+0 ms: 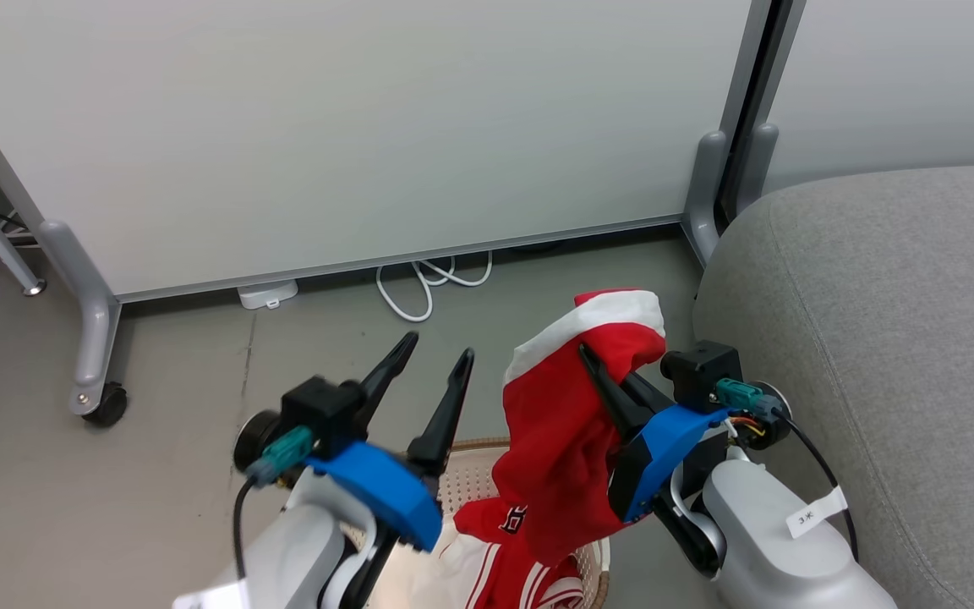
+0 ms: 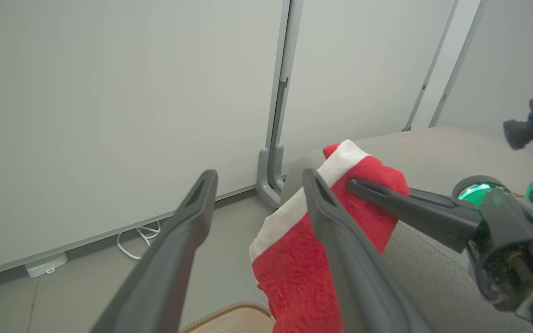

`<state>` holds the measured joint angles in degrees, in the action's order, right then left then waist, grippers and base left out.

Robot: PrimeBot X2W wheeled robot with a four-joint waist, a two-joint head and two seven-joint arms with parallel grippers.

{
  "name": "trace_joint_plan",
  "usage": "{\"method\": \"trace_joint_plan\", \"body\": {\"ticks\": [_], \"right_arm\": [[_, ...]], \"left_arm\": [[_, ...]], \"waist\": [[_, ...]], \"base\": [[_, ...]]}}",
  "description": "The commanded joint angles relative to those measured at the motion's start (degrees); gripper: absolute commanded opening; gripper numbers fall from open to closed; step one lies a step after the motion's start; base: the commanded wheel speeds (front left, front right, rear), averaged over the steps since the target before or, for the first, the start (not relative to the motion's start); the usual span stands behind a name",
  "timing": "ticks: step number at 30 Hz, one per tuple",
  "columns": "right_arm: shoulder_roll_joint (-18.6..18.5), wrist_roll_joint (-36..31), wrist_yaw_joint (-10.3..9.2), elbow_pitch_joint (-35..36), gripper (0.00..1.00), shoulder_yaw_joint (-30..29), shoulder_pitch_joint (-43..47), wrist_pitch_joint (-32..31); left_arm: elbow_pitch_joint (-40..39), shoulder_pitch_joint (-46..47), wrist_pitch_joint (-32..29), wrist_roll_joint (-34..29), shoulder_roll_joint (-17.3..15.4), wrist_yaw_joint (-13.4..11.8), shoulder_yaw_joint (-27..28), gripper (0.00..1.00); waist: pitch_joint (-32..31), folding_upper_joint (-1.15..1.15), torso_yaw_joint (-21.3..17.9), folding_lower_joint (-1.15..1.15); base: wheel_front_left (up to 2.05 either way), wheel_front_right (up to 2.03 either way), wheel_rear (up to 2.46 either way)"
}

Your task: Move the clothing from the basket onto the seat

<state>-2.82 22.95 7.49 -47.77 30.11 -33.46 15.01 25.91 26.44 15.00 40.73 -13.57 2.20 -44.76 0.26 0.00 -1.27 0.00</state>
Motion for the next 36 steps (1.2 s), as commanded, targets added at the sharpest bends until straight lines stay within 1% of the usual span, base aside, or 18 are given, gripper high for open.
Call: {"method": "trace_joint_plan", "body": {"ticks": [1, 6, 11, 15, 22, 28, 32, 36], "right_arm": [[-0.12, -0.34, 0.01, 0.40, 0.00, -0.08, 1.05, 0.24], [-0.12, -0.46, 0.01, 0.80, 0.00, -0.04, 1.35, 0.24], [-0.12, -0.25, 0.01, 0.89, 0.00, 0.17, 1.55, 0.24], [-0.12, -0.03, 0.01, 0.84, 0.00, -0.06, 1.58, 0.24], [-0.12, -0.20, 0.01, 0.58, 0.00, -0.27, 1.32, 0.24], [-0.12, -0.07, 0.01, 0.55, 0.00, 0.04, 1.30, 0.24], [-0.12, 0.30, 0.01, 1.22, 0.00, 0.41, 1.58, 0.24], [-0.12, -0.01, 0.01, 1.78, 0.00, 0.26, 1.01, 0.24]], "left_arm": [[-1.37, -2.25, 0.26, -1.80, -0.43, 0.65, 2.23, 1.00], [-4.09, -8.91, 0.26, -7.27, 0.00, 2.74, 8.43, 1.00], [-3.81, -12.75, 0.26, -10.45, 0.97, 4.44, 12.16, 1.00], [-3.99, -14.11, 0.26, -12.78, 2.07, 5.00, 14.19, 1.00], [-3.61, -14.61, 0.27, -14.64, 3.17, 5.39, 16.02, 1.00], [-3.97, -14.29, 0.27, -14.29, 3.15, 5.33, 15.51, 1.00], [-4.08, -14.38, 0.27, -14.16, 2.85, 5.33, 15.64, 1.00], [-4.42, -13.76, 0.27, -14.27, 2.65, 5.34, 15.91, 1.00]], "waist": [[0.00, 0.00, -0.13, 0.00], [-0.02, 0.00, -0.37, 0.00], [-0.03, 0.00, -0.71, 0.00], [0.07, 0.00, -0.92, 0.00], [0.28, 0.00, -1.24, 0.00], [0.43, 0.00, -1.96, 0.00], [0.66, 0.00, -3.66, 0.00], [1.24, 0.00, -6.64, 0.00]], "base": [[0.00, 0.00, 0.00], [0.00, 0.00, 0.00], [0.00, 0.00, 0.00], [0.00, 0.00, 0.00], [0.00, 0.00, 0.00], [0.00, 0.00, 0.00], [0.00, 0.00, 0.00], [0.00, 0.00, 0.00]]}}
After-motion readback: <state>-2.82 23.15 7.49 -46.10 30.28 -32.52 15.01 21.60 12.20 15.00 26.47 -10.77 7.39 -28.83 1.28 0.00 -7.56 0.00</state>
